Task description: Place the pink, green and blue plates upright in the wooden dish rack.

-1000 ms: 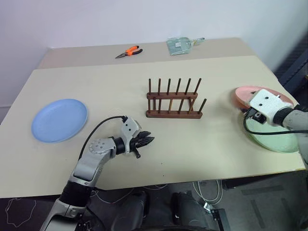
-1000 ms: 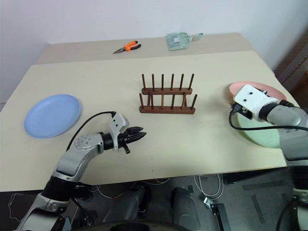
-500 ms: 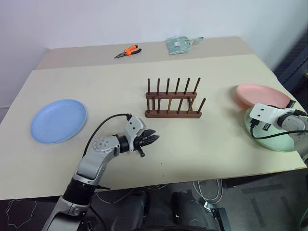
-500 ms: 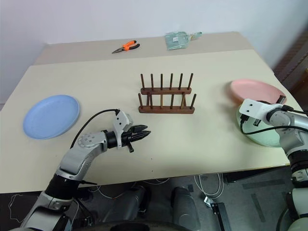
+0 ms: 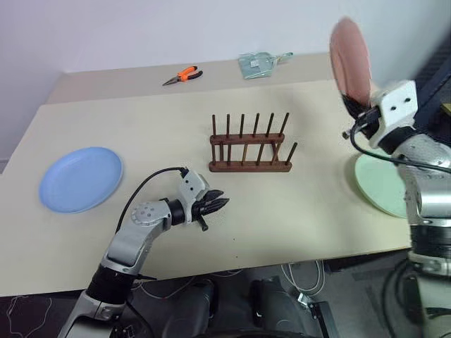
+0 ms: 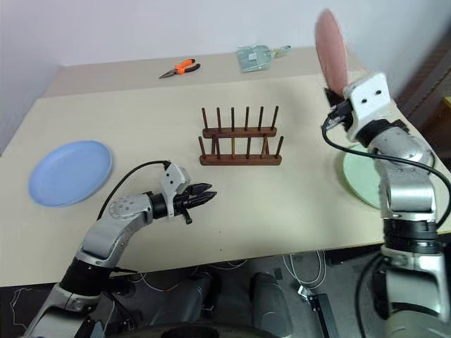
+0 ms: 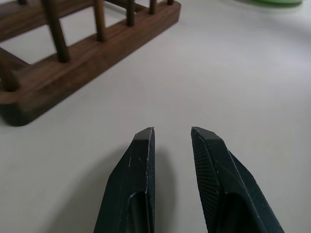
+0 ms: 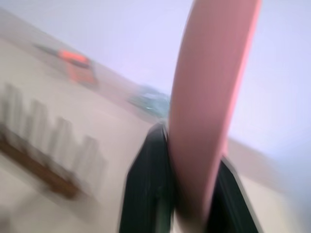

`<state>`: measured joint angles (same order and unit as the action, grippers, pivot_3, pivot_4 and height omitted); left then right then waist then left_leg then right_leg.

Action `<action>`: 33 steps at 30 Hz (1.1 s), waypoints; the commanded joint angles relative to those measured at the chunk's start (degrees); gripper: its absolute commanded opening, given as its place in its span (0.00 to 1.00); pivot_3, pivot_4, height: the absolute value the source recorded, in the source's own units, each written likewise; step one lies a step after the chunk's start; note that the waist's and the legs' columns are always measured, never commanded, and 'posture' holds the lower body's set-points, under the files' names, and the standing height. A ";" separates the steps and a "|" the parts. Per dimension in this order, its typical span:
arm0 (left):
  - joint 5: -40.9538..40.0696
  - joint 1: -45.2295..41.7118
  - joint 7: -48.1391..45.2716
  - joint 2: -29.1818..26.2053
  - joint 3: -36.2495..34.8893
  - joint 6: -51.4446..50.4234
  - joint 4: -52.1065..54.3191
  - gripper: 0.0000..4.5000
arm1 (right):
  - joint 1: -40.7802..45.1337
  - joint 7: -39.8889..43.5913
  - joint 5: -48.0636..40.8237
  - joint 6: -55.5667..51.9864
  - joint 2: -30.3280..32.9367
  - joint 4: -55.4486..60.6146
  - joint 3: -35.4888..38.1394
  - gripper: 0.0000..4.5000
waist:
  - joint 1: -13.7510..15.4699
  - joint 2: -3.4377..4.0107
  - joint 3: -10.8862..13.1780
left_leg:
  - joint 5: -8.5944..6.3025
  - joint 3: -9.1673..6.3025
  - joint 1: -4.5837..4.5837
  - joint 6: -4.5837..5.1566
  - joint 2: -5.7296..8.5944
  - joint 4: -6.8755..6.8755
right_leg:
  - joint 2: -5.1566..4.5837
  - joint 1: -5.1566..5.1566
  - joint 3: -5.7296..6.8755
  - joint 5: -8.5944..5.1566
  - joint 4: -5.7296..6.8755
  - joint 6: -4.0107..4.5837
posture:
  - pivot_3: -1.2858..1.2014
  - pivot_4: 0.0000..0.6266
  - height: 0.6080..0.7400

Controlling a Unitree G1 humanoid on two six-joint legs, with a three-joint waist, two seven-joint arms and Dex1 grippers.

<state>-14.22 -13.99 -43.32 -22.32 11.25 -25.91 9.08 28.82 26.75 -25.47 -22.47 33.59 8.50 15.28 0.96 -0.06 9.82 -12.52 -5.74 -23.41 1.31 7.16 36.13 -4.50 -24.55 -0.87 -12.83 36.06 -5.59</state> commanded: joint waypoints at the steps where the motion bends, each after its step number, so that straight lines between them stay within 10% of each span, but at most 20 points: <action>1: -0.41 -0.72 0.17 0.23 -0.69 1.14 0.98 0.26 | -1.04 -7.93 -15.13 -11.74 -5.73 11.51 5.09 0.01 | 0.12 0.00 0.00 | -0.01 -0.01 -0.02 0.02 0.03 0.00 | -0.01 0.00 0.00 0.00 -0.01 0.00 | 0.52 0.24 0.91; 19: -0.44 -0.12 -0.18 0.38 -0.18 1.60 1.09 0.26 | -6.85 -23.50 -24.61 -23.90 -11.99 20.19 1.45 0.01 | -0.28 0.03 0.00 | -0.03 0.01 -0.02 0.04 0.04 -0.07 | -0.04 -0.06 0.00 -0.09 -0.03 0.15 | 0.52 0.24 0.91; 27: -1.00 0.06 -0.45 0.64 -0.27 1.30 1.39 0.26 | -5.17 -21.36 -18.03 -19.66 -9.80 18.85 0.26 0.83 | -0.26 0.03 0.00 | -0.03 0.02 -0.02 0.04 0.04 -0.06 | -0.04 -0.07 0.00 -0.08 -0.03 0.13 | 0.52 0.24 0.91; 33: -4.62 -0.11 -2.34 0.82 -0.64 -1.37 2.90 0.65 | -4.66 -16.61 -21.24 -17.23 -6.19 16.81 8.18 0.84 | -0.19 0.02 0.00 | -0.03 0.02 -0.03 0.05 0.05 -0.05 | -0.04 -0.04 0.02 -0.07 -0.06 0.12 | 0.52 0.24 0.91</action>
<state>-17.05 -13.89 -44.93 -21.74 11.30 -27.05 9.35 23.06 8.62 -44.95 -41.52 26.19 24.88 19.98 0.77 -0.05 9.82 -12.55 -5.72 -23.44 1.36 7.20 36.09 -4.54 -24.58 -0.85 -12.91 36.00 -5.47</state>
